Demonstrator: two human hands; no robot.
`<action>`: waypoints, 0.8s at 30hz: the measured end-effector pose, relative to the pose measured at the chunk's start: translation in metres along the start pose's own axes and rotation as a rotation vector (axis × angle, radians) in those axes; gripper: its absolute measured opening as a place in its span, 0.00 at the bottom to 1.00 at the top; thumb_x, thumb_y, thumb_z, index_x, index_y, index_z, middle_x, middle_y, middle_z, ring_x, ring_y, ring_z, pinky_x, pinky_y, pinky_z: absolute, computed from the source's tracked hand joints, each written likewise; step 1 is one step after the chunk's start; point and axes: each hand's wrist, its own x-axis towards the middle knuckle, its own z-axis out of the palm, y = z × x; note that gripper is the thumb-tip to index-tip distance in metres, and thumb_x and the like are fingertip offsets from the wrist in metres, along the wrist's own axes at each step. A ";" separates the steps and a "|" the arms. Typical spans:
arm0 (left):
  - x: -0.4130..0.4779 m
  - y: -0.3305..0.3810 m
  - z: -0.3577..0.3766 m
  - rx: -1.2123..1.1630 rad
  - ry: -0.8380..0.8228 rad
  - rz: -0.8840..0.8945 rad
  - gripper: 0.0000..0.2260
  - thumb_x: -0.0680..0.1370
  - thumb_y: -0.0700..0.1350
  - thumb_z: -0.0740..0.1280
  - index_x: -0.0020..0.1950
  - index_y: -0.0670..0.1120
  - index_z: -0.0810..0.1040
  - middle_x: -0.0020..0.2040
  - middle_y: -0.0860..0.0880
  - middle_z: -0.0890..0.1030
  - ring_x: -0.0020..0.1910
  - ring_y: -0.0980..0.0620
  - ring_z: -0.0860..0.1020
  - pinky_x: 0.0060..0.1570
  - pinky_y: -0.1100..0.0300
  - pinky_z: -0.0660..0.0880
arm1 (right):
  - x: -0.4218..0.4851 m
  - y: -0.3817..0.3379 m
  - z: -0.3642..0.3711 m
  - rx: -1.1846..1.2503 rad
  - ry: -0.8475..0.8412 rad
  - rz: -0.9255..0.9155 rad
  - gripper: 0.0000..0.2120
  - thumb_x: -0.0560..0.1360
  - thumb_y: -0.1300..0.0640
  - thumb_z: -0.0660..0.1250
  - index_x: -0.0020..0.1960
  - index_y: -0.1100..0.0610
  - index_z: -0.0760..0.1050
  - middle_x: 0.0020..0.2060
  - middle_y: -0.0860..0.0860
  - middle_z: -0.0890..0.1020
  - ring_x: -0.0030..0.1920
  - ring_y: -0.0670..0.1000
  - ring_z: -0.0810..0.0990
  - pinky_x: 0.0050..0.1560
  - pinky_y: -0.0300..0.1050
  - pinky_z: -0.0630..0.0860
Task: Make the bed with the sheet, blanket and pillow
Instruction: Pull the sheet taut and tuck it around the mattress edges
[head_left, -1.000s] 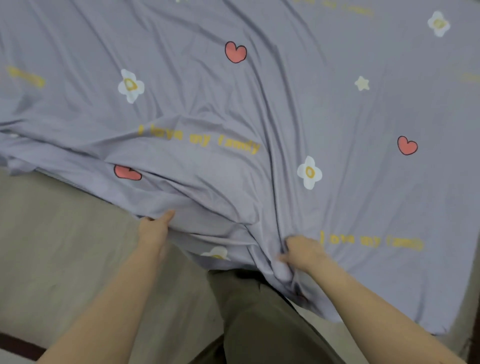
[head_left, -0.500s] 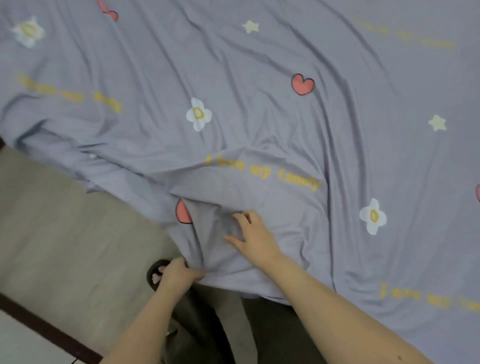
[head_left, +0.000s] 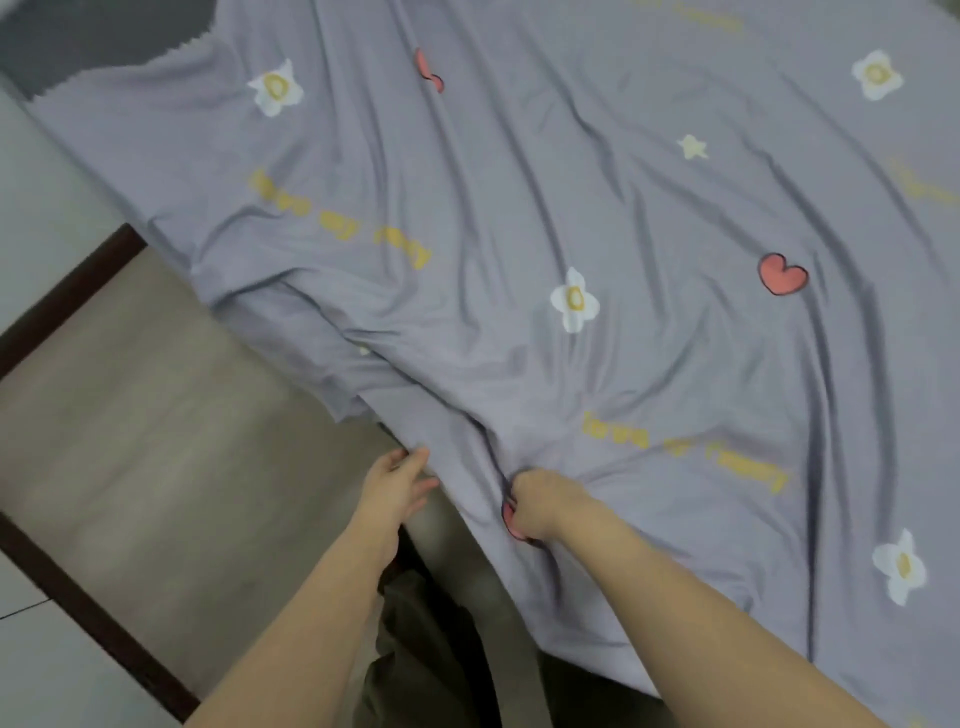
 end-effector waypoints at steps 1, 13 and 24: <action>0.004 0.011 -0.011 0.004 -0.001 -0.002 0.21 0.79 0.50 0.65 0.70 0.45 0.69 0.62 0.48 0.79 0.49 0.52 0.80 0.59 0.54 0.72 | 0.004 -0.014 -0.009 -0.049 -0.041 0.006 0.14 0.74 0.57 0.64 0.58 0.60 0.77 0.59 0.58 0.79 0.59 0.58 0.79 0.55 0.47 0.76; 0.028 0.103 -0.172 0.085 0.037 0.008 0.12 0.81 0.45 0.62 0.64 0.45 0.72 0.58 0.46 0.80 0.50 0.47 0.79 0.57 0.55 0.70 | 0.084 -0.193 -0.088 0.232 0.396 -0.068 0.28 0.75 0.59 0.62 0.74 0.55 0.60 0.69 0.56 0.65 0.66 0.60 0.67 0.63 0.53 0.69; 0.097 0.212 -0.254 0.104 0.150 0.065 0.10 0.81 0.45 0.62 0.61 0.47 0.73 0.55 0.49 0.79 0.49 0.49 0.80 0.51 0.56 0.72 | 0.158 -0.276 -0.162 0.166 0.487 -0.062 0.31 0.76 0.51 0.65 0.75 0.53 0.57 0.69 0.55 0.62 0.68 0.57 0.63 0.66 0.50 0.68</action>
